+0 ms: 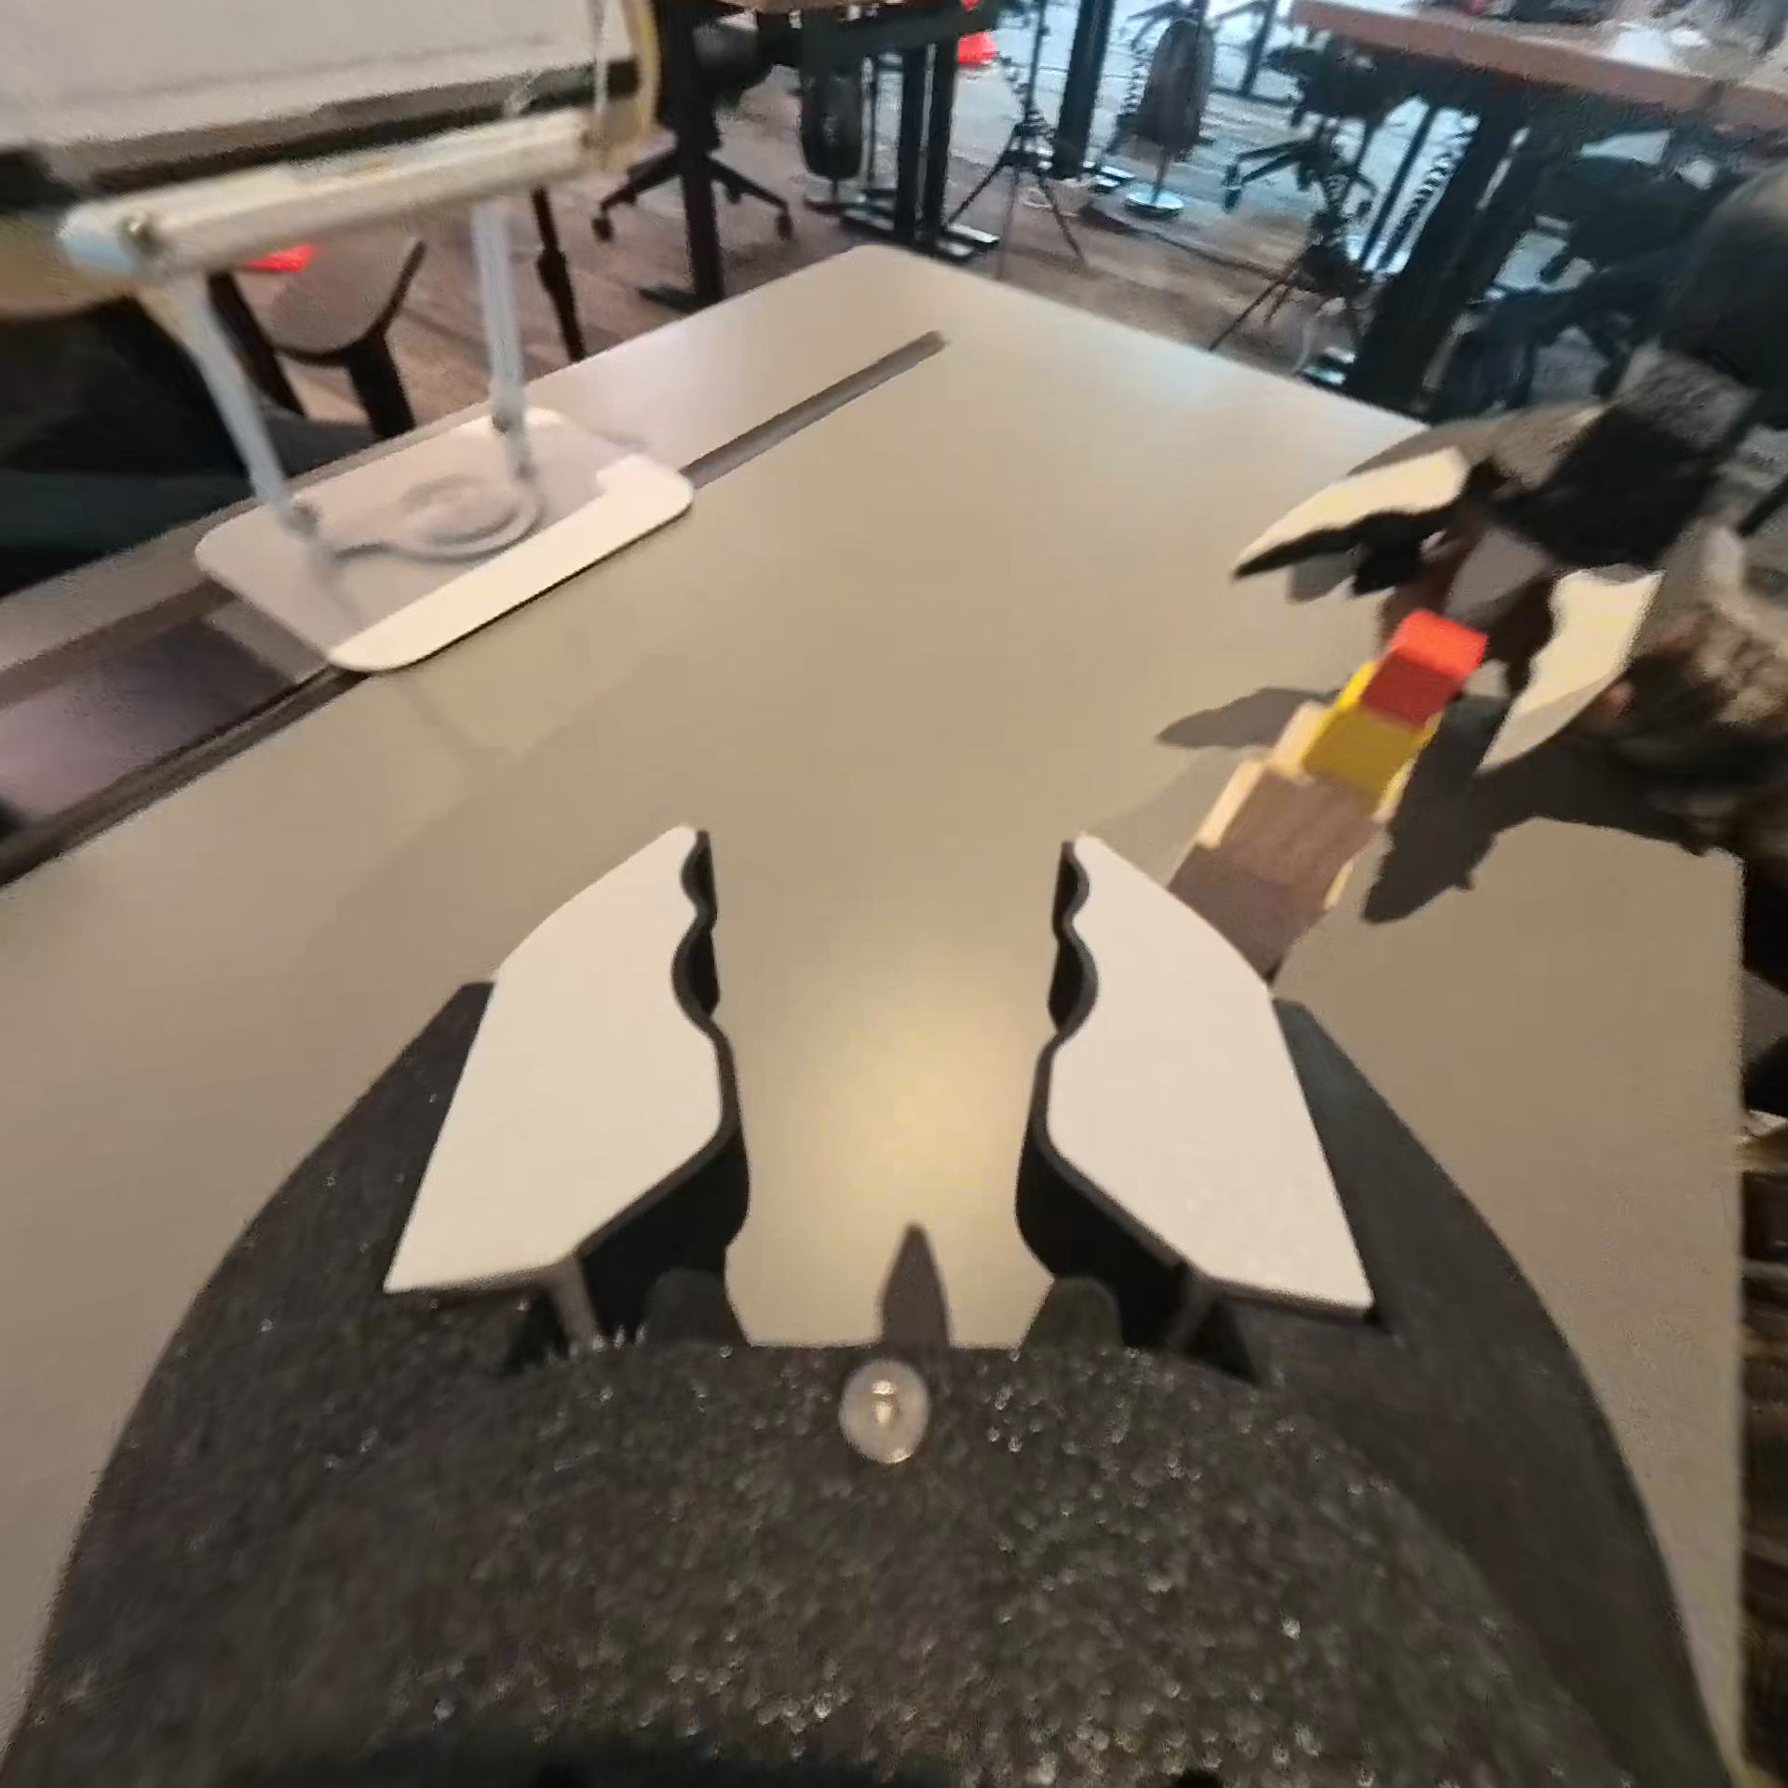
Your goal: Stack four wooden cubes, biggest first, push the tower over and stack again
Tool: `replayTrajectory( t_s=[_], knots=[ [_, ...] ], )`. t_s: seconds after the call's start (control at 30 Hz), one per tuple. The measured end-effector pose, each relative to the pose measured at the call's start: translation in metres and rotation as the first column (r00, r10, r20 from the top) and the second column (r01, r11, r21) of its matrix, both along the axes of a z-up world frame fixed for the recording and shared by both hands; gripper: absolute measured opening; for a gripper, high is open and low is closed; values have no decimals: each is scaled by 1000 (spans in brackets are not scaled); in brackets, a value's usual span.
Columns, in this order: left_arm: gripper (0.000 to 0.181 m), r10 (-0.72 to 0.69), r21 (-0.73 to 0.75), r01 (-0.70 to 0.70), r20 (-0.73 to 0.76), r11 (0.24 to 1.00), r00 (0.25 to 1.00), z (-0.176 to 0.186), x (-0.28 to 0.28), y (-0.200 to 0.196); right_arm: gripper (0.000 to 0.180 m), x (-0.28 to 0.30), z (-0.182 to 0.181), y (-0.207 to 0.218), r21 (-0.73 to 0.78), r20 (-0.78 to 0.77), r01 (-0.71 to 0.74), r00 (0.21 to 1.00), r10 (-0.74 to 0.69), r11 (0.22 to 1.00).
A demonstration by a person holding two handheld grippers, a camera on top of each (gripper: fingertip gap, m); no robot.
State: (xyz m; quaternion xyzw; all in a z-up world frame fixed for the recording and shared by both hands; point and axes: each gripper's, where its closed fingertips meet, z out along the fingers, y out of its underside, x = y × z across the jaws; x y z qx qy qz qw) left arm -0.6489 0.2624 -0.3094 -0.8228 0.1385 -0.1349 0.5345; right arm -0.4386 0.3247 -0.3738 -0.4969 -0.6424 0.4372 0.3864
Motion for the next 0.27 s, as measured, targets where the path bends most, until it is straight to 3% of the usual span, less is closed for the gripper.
replayTrajectory(
  t_s=[0.27],
  knots=[
    [66, -4, 29, 6, -50, 1000, 999, -43, -36, -9, 116, 18, 13, 11, 171, 190, 109, 972, -141, 979]
  ],
)
